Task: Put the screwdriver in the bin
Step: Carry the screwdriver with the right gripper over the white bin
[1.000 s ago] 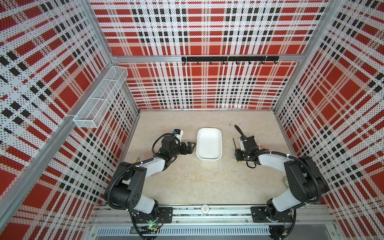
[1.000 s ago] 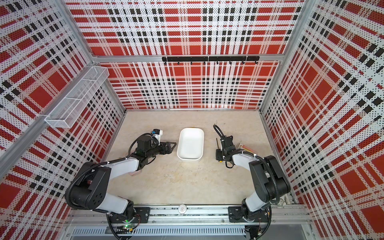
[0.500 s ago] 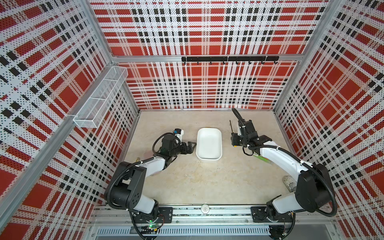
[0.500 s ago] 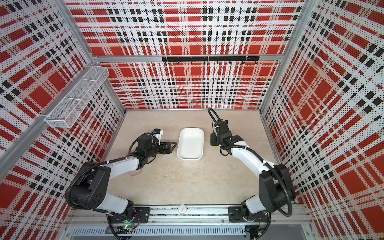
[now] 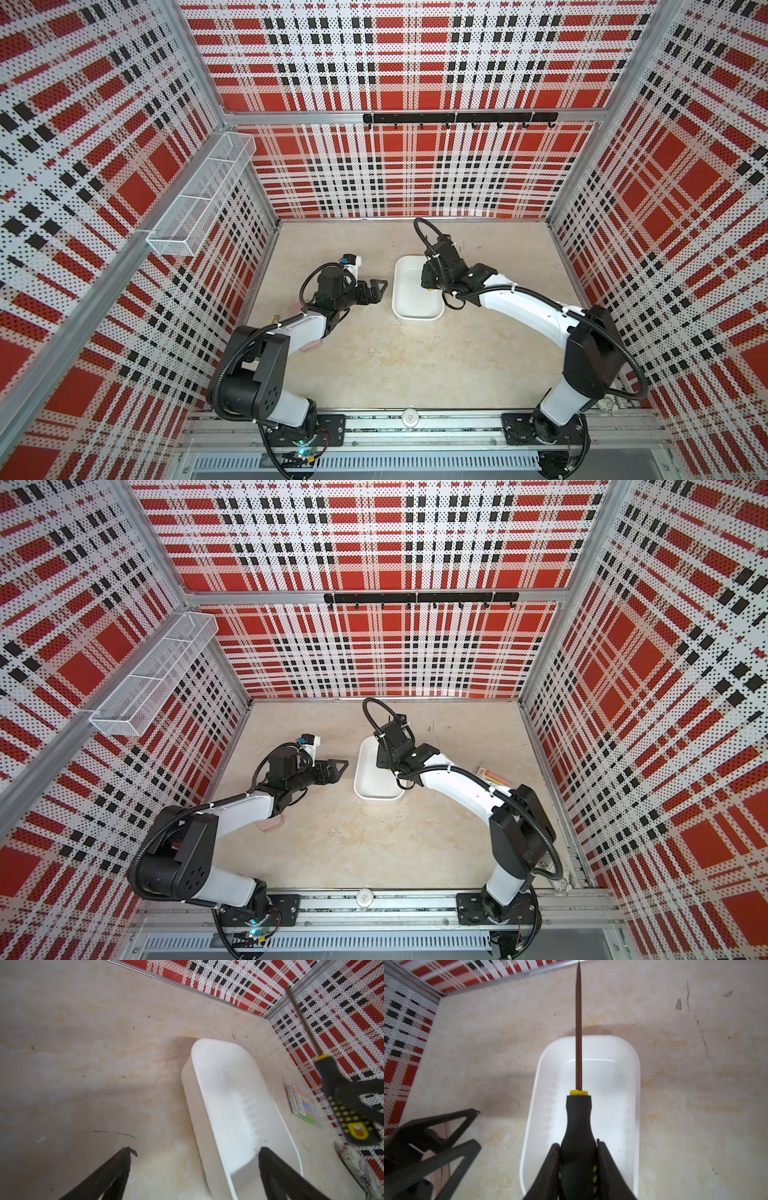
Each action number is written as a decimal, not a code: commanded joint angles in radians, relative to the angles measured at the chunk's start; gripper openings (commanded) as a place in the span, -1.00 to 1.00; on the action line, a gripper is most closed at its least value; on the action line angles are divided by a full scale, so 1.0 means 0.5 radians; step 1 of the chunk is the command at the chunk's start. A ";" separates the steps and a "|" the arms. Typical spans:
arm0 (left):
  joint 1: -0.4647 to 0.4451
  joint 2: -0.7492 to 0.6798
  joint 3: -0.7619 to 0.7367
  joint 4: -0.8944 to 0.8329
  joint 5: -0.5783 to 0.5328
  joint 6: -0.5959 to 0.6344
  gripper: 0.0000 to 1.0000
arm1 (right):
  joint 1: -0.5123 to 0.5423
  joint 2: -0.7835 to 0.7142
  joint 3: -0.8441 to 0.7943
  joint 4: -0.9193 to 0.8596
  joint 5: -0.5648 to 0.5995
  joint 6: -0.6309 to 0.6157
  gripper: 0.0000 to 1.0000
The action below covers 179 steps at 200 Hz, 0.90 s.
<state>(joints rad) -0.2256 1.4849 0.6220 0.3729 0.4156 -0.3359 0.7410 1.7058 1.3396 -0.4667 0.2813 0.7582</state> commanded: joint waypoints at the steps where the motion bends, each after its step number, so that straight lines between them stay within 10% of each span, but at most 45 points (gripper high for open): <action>1: 0.032 -0.059 -0.035 0.012 0.025 0.036 0.96 | 0.037 0.069 0.047 -0.007 0.086 0.130 -1.00; 179: 0.052 -0.026 -0.055 0.012 0.010 0.046 0.96 | 0.068 0.469 0.070 0.007 0.022 0.199 -1.00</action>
<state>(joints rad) -0.2077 1.4780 0.6064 0.3725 0.4149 -0.3283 0.7696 1.9224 1.3441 -0.4694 0.2878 0.8368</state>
